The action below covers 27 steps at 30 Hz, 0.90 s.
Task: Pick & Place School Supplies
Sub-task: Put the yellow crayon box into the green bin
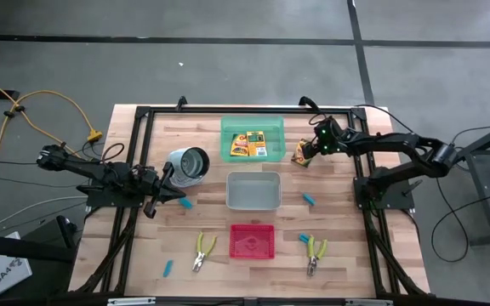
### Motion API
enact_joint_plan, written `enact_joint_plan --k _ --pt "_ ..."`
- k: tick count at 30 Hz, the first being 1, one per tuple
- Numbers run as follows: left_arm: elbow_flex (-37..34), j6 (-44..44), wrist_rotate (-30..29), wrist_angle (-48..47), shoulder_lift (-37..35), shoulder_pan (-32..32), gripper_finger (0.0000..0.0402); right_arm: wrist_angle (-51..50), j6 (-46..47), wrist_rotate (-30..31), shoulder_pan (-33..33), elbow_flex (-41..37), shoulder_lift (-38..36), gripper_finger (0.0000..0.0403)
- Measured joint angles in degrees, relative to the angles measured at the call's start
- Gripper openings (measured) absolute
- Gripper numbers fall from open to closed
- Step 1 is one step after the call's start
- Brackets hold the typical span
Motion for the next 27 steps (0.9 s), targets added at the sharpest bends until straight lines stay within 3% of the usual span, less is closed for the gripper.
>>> enact_joint_plan --k 7,14,19,27 --pt "0.0 -0.2 0.0 0.0 0.0 0.0 0.0001 -1.1 1.7 1.0 0.0 0.0 0.0 0.0176" --pt "0.0 -0.2 0.0 0.0 0.0 0.0 0.0001 -3.1 5.2 -6.0 1.2 -0.1 0.0 0.0094" --pt "0.0 -0.1 0.0 0.0 0.0 0.0 0.0001 -3.3 6.5 -8.6 4.5 -0.1 0.1 0.0072" --pt "0.0 -0.1 0.0 0.0 0.0 0.0 0.0001 -5.9 7.8 -3.3 8.1 0.0 0.0 0.0051"
